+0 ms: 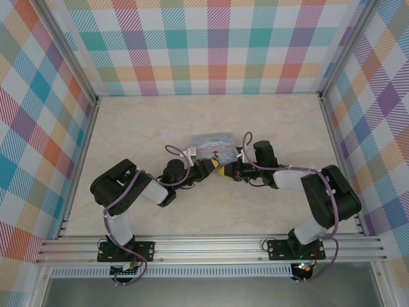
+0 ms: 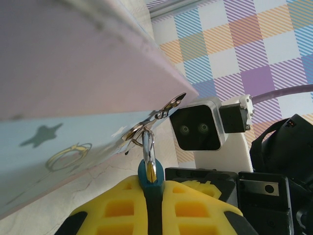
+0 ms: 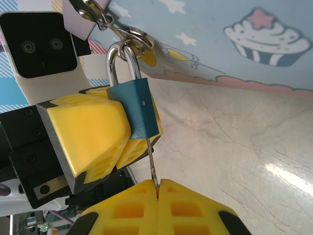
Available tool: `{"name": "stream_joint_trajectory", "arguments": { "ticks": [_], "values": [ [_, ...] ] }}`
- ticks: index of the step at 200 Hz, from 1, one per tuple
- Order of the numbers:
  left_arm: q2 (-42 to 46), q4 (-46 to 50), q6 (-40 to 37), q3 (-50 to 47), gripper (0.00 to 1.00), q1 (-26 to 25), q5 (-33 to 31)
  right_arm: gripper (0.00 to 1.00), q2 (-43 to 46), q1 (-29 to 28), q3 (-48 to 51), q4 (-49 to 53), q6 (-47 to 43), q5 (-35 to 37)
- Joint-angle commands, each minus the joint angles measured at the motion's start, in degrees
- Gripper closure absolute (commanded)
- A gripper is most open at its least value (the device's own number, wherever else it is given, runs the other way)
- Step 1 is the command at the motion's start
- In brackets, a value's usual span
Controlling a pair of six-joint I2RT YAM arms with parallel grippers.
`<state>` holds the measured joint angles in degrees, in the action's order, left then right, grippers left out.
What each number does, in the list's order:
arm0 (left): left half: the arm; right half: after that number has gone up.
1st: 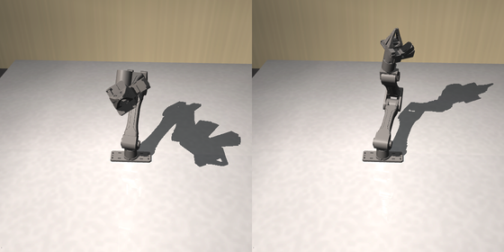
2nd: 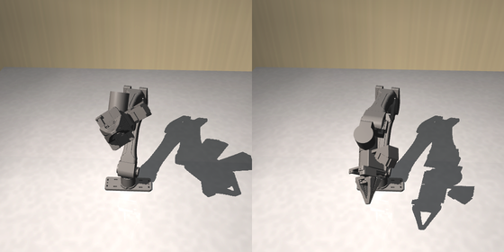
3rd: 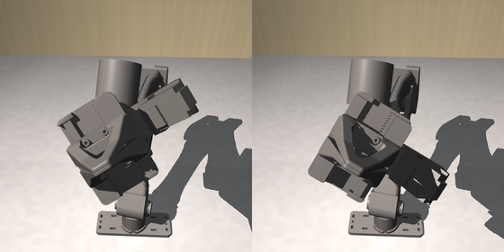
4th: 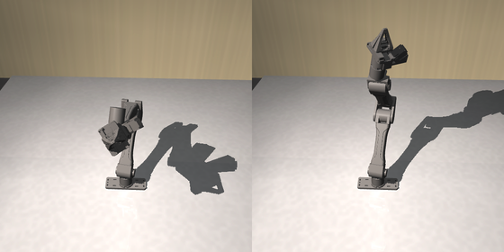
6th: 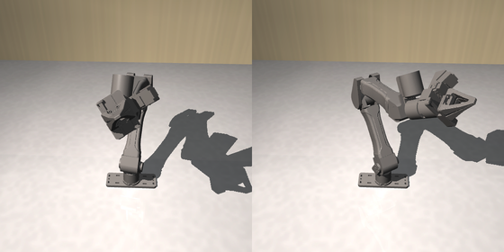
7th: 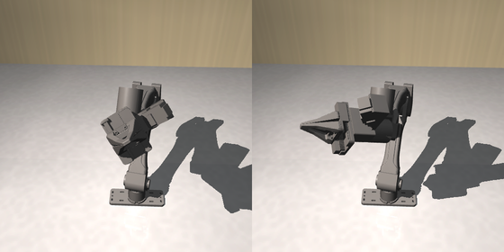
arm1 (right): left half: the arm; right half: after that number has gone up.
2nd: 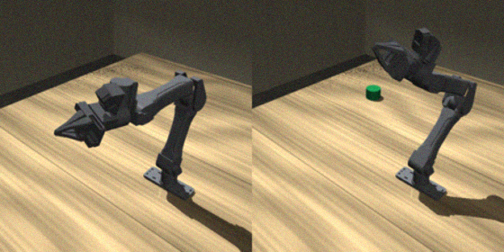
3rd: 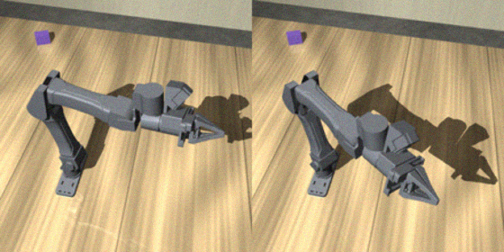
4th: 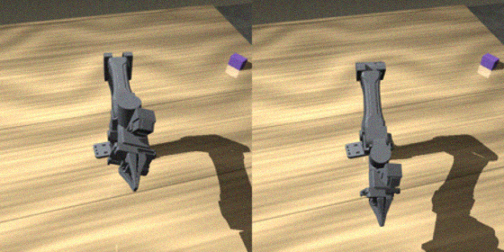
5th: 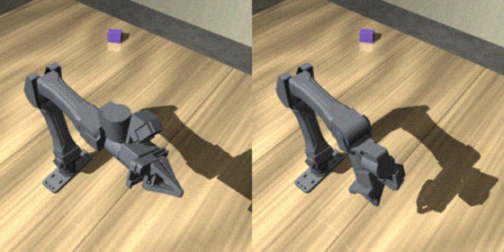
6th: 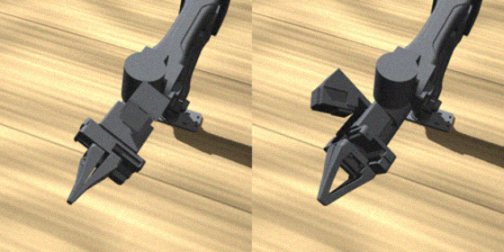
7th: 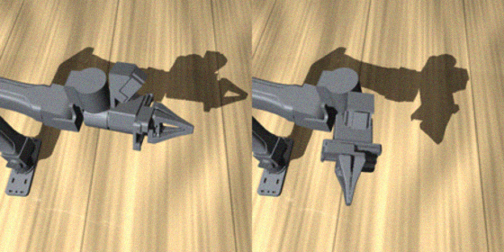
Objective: Unlock the padlock with the key
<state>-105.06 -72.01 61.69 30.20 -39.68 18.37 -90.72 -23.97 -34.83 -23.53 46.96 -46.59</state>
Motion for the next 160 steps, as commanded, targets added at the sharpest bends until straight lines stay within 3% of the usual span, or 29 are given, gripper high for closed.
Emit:
{"name": "stream_joint_trajectory", "arguments": {
  "ticks": [1, 160],
  "values": [
    [0.23, -2.35, -1.05, 0.22, 1.0, -0.75, 0.88, 0.95, -0.33, 0.15, -1.27, -2.58, 0.15, -1.25],
    [1.18, -3.65, -0.18, -0.22, 1.0, -0.84, 1.67, 0.95, -1.39, 0.23, -0.8, -8.0, 4.35, 1.5]
  ]
}}
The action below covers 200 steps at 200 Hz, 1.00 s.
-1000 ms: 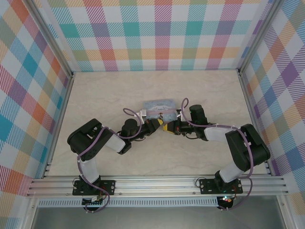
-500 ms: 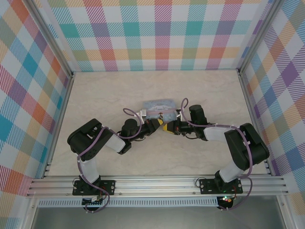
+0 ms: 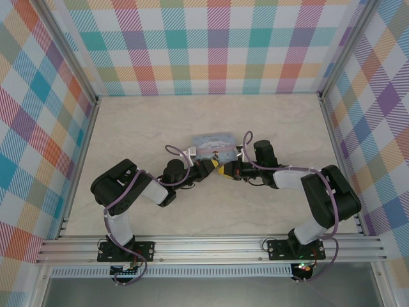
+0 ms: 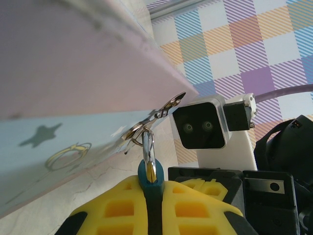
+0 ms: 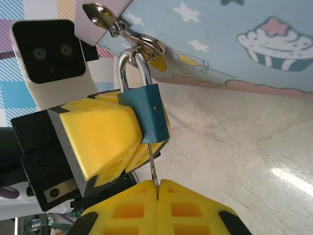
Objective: Unlock the padlock with the key
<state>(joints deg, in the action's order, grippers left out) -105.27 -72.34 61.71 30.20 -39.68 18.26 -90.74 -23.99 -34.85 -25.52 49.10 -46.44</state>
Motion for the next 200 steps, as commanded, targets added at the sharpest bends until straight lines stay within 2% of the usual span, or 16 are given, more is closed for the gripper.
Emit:
{"name": "stream_joint_trajectory", "arguments": {
  "ticks": [1, 54, 114, 166, 200],
  "values": [
    [1.53, -3.37, -0.11, -0.22, 1.0, -0.79, 1.78, 0.95, -1.41, 0.26, -0.72, -6.15, 2.39, 1.43],
    [4.9, -3.51, 1.24, 0.3, 1.0, -0.99, 2.25, 0.95, -2.4, 0.25, 1.3, -16.01, 9.31, 3.8],
    [4.29, -4.47, 0.2, 1.45, 1.0, -1.32, 5.19, 0.95, -4.91, 1.39, 2.45, -27.19, 16.71, 2.14],
    [2.95, -4.46, -1.48, 1.88, 1.0, -1.49, 6.26, 0.95, -4.7, 2.16, 2.47, -28.61, 19.35, 1.9],
    [2.46, -4.41, -1.82, 2.24, 1.0, -1.97, 6.5, 0.95, -4.23, 2.5, 2.53, -26.84, 17.44, 3.48]
  ]
}}
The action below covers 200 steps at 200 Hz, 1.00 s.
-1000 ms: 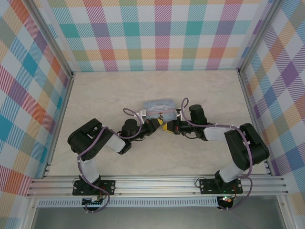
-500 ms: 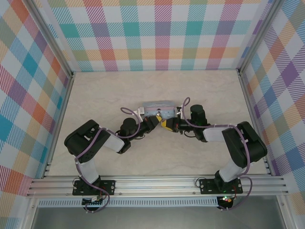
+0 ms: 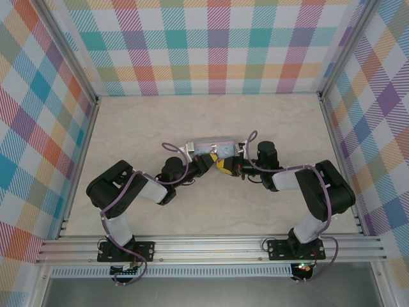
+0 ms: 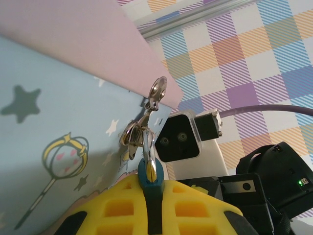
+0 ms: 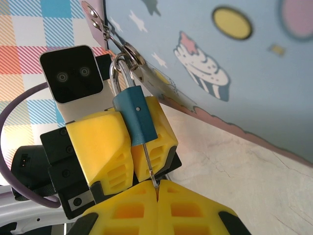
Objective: Unlock the padlock with the key
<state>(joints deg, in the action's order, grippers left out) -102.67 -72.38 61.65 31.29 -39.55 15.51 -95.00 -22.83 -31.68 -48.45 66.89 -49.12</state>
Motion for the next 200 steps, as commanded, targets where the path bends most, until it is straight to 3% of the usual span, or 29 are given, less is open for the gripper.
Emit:
{"name": "stream_joint_trajectory", "arguments": {
  "ticks": [1, 91, 200],
  "values": [
    [-0.19, -4.31, -1.82, 1.14, 1.0, -2.11, 9.26, 0.95, 0.06, 1.36, -0.61, -3.97, -0.36, 6.16],
    [-2.14, -4.35, -2.04, 1.47, 1.0, -2.93, 8.77, 0.95, 0.87, 3.74, -1.52, -4.07, 0.21, 5.28],
    [-2.39, -4.39, -1.1, 2.96, 1.0, -3.67, 5.68, 0.96, -1.5, -2.04, 1.92, -12.04, 4.81, 12.39]
  ]
}}
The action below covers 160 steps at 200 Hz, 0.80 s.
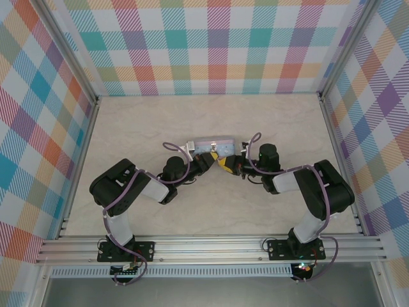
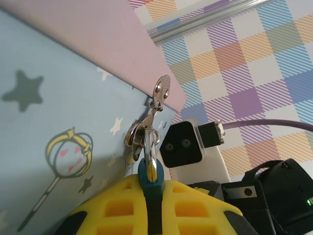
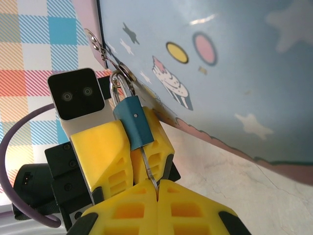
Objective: Unlock the padlock with the key
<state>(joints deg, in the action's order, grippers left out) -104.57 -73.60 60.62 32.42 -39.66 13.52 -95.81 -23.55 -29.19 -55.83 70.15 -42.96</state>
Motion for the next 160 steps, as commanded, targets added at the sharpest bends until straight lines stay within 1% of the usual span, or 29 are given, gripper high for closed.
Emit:
{"name": "stream_joint_trajectory", "arguments": {
  "ticks": [1, 42, 126, 160],
  "values": [
    [-0.52, -3.14, -0.07, 1.84, 1.0, -3.57, 7.66, 0.96, -0.67, -1.32, -0.66, -4.68, 1.56, 6.31],
    [-1.0, -3.21, -0.03, 1.95, 1.0, -3.69, 7.71, 0.96, -1.58, -1.83, -0.18, -7.38, 3.63, 7.02],
    [0.03, -3.22, -0.77, 1.51, 1.0, -3.77, 8.54, 0.96, -6.95, -1.68, -0.68, -20.41, 11.43, 8.76],
    [-0.45, -3.3, -0.69, 1.5, 1.0, -3.84, 8.71, 0.96, -6.89, -1.59, -0.52, -21.35, 12.62, 9.3]
  ]
}}
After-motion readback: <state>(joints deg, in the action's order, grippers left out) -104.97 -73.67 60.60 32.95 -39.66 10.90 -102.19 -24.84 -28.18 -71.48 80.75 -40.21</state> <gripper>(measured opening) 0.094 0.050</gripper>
